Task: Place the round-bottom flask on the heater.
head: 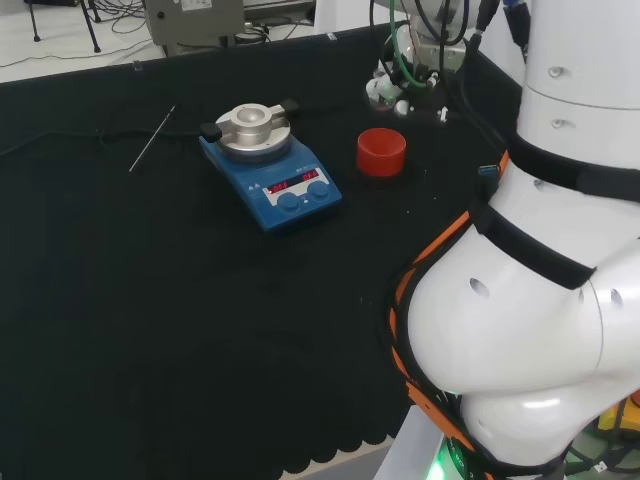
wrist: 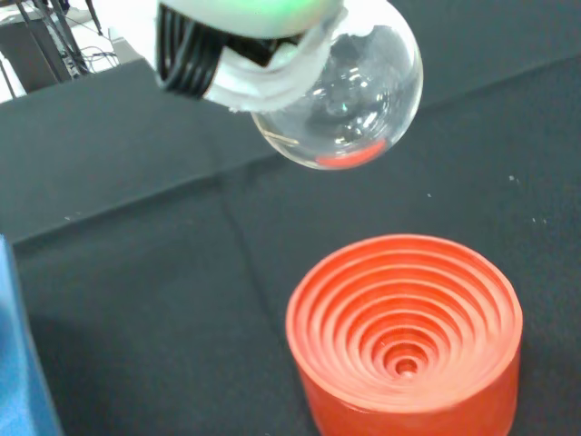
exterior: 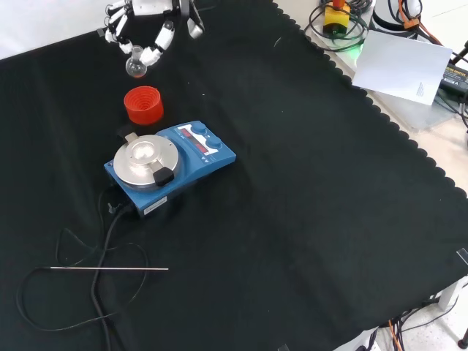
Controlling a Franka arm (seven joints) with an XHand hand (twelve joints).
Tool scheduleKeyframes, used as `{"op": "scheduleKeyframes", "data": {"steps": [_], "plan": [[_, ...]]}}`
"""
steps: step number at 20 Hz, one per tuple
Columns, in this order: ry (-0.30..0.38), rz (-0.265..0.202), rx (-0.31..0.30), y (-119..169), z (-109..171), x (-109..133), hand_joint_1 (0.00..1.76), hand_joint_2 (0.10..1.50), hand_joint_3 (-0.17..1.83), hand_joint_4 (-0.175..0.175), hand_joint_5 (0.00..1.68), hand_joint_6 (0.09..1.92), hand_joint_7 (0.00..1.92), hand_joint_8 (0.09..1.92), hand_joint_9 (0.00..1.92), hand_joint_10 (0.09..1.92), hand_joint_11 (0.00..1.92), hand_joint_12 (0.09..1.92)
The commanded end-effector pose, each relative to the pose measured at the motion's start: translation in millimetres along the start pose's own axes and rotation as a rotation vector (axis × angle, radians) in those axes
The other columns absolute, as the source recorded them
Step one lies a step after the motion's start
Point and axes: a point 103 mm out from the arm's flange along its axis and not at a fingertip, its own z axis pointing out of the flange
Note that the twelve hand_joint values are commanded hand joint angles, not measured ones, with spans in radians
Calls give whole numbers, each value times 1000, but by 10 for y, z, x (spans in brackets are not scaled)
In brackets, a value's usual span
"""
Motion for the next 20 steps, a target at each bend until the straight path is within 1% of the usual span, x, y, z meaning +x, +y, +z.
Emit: {"op": "scheduleKeyframes", "data": {"steps": [1,5,8,12,20], "plan": [[-20,-29,16,-207,-167,207,1087,684,750,175,1116,986,541,653,695,613,232,1320],[-18,-46,17,-231,-235,316,1088,682,752,175,1117,985,540,653,694,613,233,1320],[-17,-70,22,-233,-291,446,1088,681,754,175,1117,985,539,653,694,613,234,1320],[-10,-114,43,-212,-315,701,1089,679,757,175,1118,985,539,653,694,613,236,1320],[-22,-205,114,-56,-294,1252,1090,675,762,175,1121,983,536,652,692,613,242,1320]]}}
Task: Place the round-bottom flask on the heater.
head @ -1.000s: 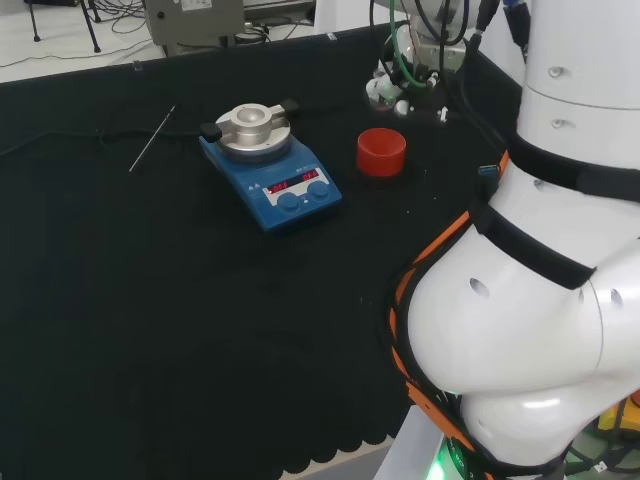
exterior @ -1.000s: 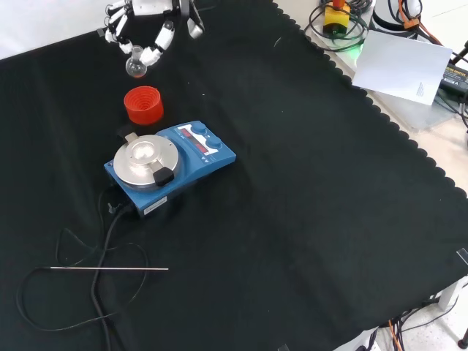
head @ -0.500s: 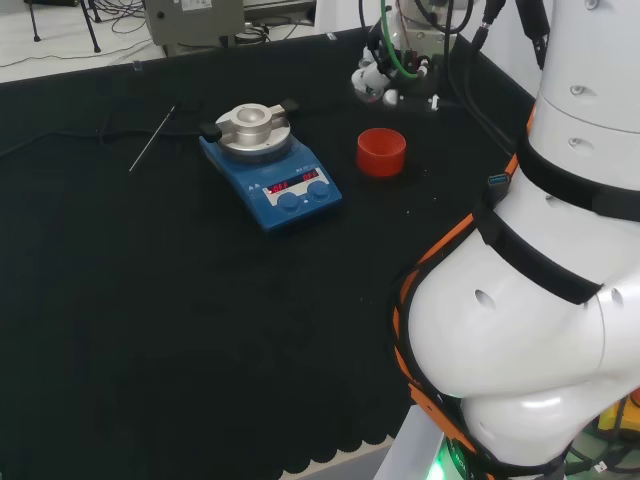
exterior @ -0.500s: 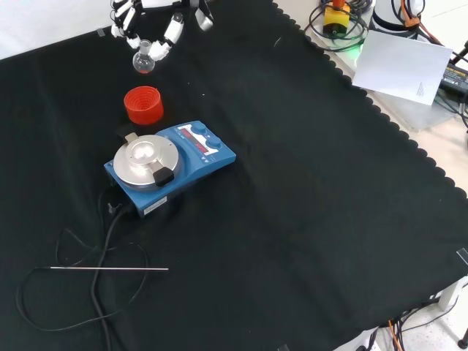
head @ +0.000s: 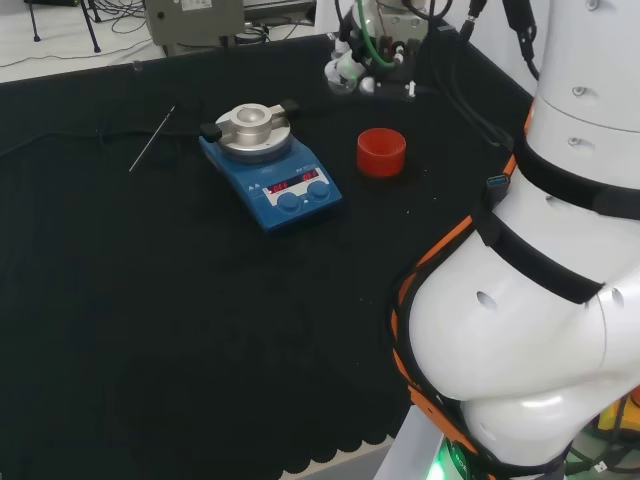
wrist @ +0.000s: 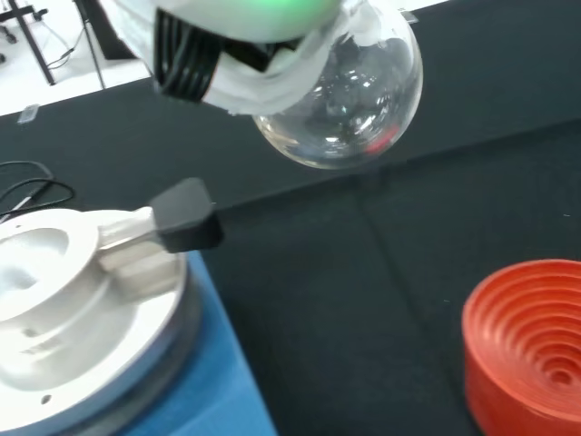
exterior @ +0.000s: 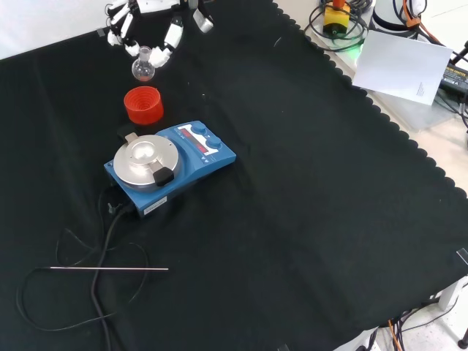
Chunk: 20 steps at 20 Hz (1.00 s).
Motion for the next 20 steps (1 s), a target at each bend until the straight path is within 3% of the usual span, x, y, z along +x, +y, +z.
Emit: {"op": "scheduleKeyframes", "data": {"steps": [1,9,20], "plan": [[-9,-89,74,174,53,518,1090,675,763,175,1121,983,536,652,691,613,244,1320],[-5,-151,110,341,194,928,1091,670,767,175,1125,980,536,653,691,615,264,1320],[-17,-193,178,461,394,1229,1092,667,771,175,1128,975,530,651,687,615,293,1316]]}}
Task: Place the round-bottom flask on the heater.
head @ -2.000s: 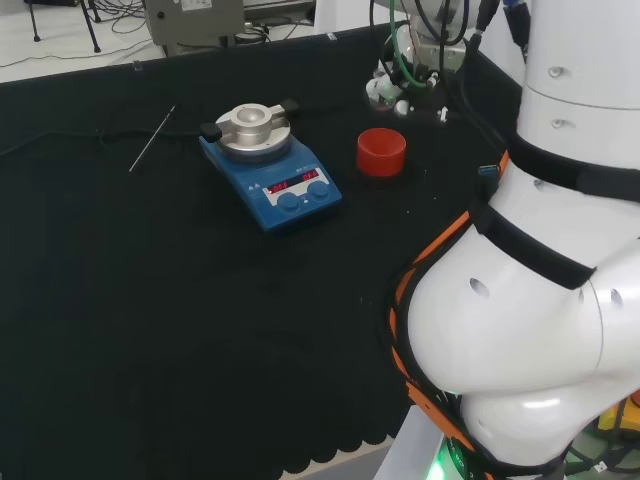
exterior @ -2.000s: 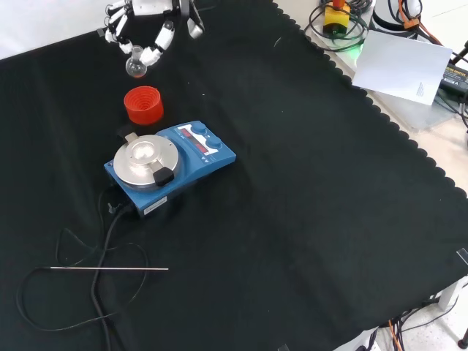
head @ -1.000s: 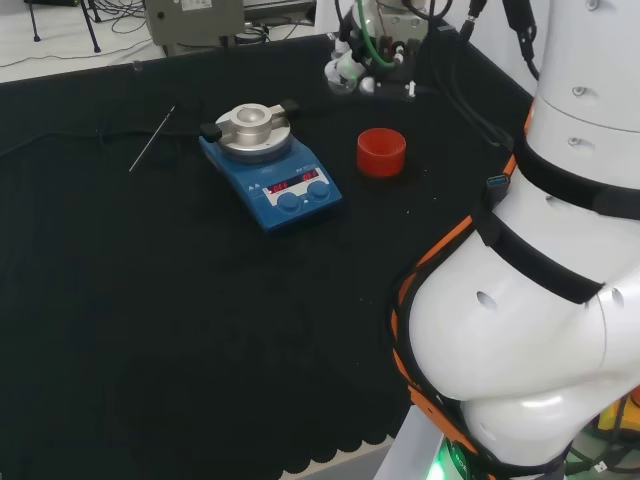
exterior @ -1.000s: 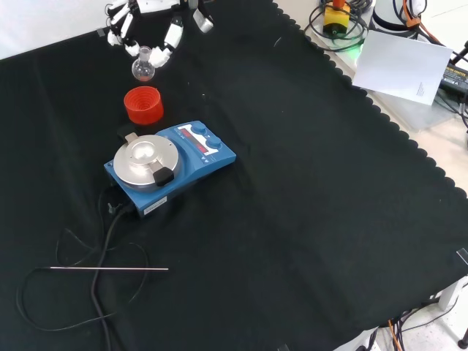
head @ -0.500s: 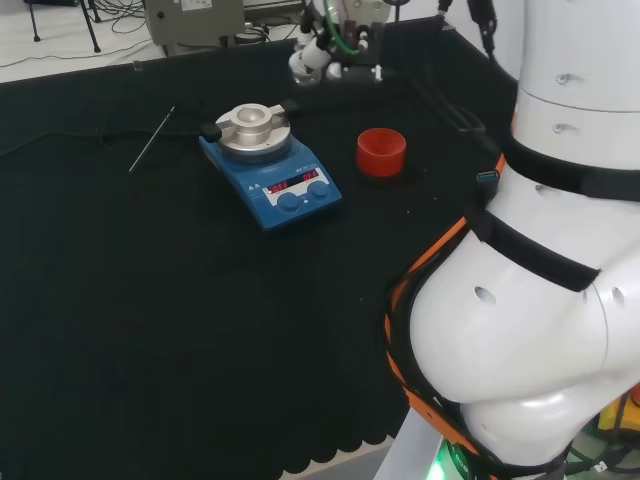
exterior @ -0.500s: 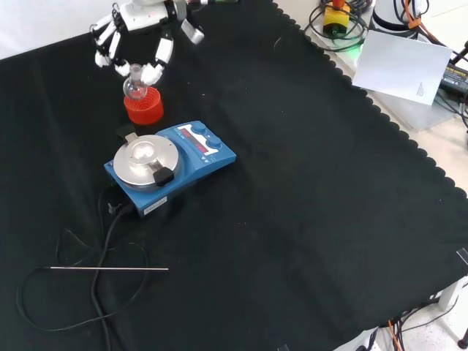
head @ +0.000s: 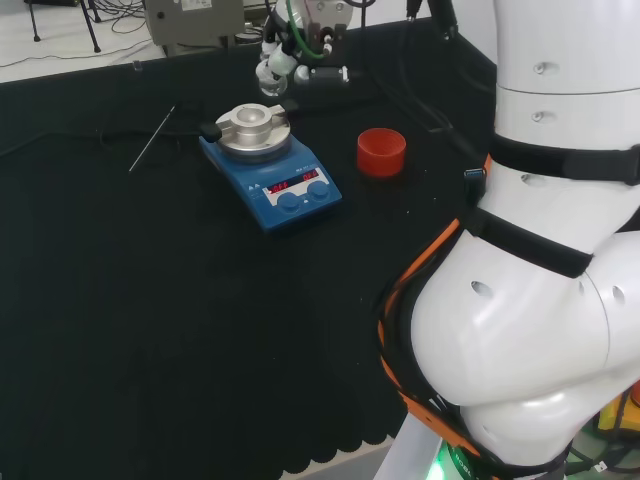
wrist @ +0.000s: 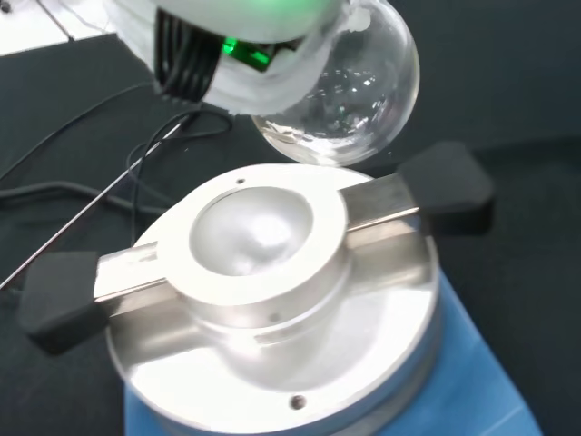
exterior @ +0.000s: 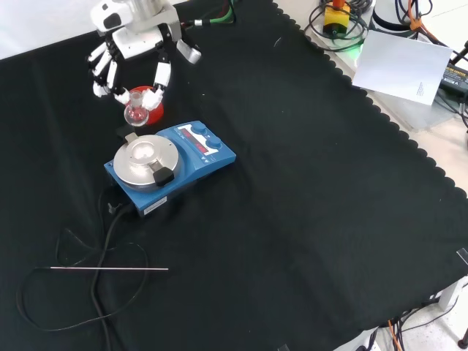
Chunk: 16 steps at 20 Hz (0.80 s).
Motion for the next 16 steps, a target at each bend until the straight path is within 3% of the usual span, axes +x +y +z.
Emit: {"op": "scheduleKeyframes", "data": {"steps": [1,16], "plan": [[-10,-36,47,56,144,228,1092,667,771,175,1129,974,529,651,687,615,293,1315],[-19,-37,79,183,376,214,1093,664,773,175,1131,971,524,651,683,616,302,1310]]}}
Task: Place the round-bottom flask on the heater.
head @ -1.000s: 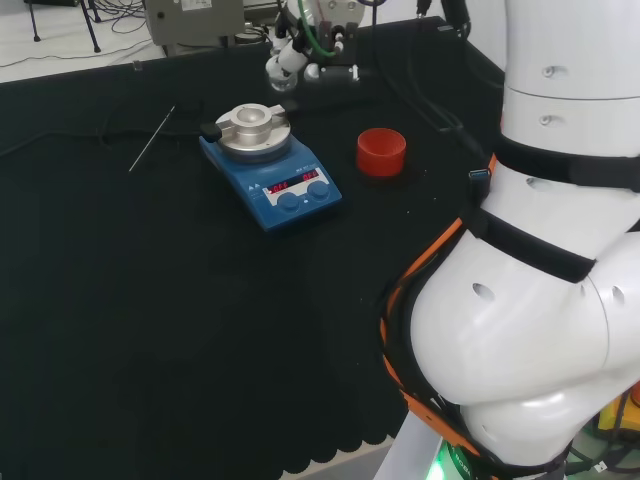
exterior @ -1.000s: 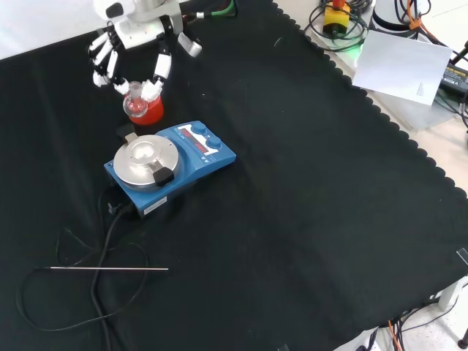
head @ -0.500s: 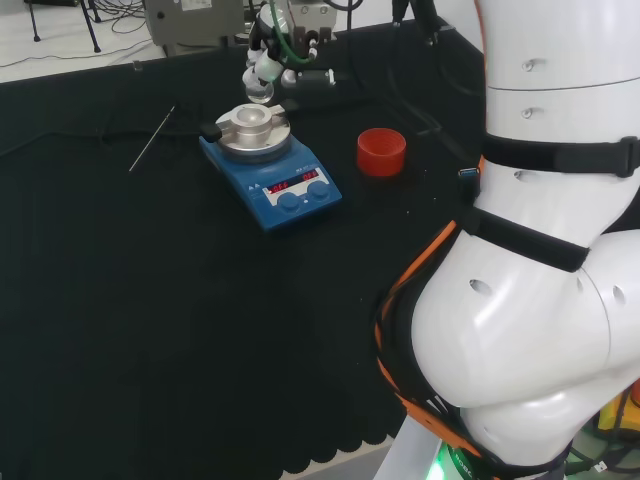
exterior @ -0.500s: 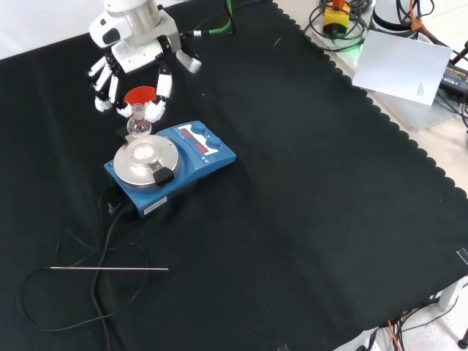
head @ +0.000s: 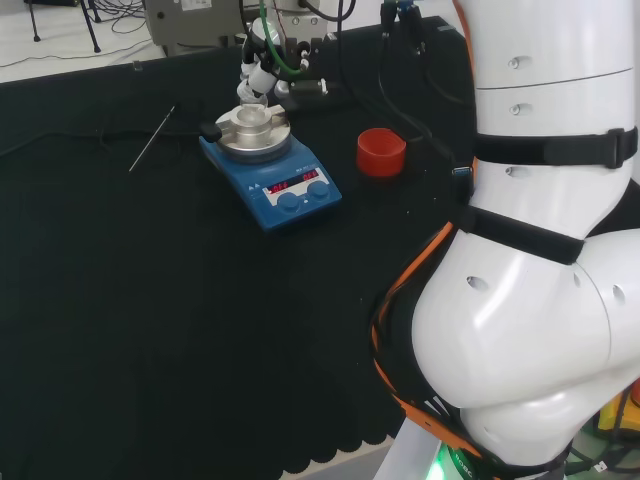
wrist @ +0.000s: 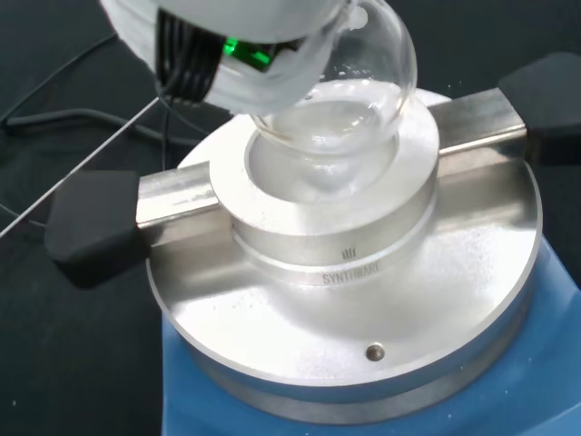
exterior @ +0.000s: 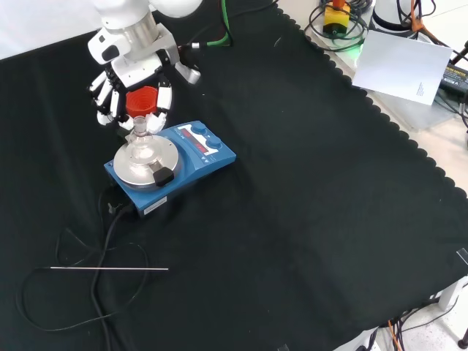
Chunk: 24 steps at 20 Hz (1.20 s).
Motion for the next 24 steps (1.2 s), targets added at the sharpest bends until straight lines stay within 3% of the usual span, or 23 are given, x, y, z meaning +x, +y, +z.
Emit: {"op": "scheduleKeyframes", "data": {"steps": [1,24], "plan": [[-5,0,9,22,41,-8,1093,664,773,175,1131,971,524,651,683,616,302,1310],[-22,8,22,130,177,-68,1094,663,773,175,1134,967,522,652,681,618,308,1307]]}}
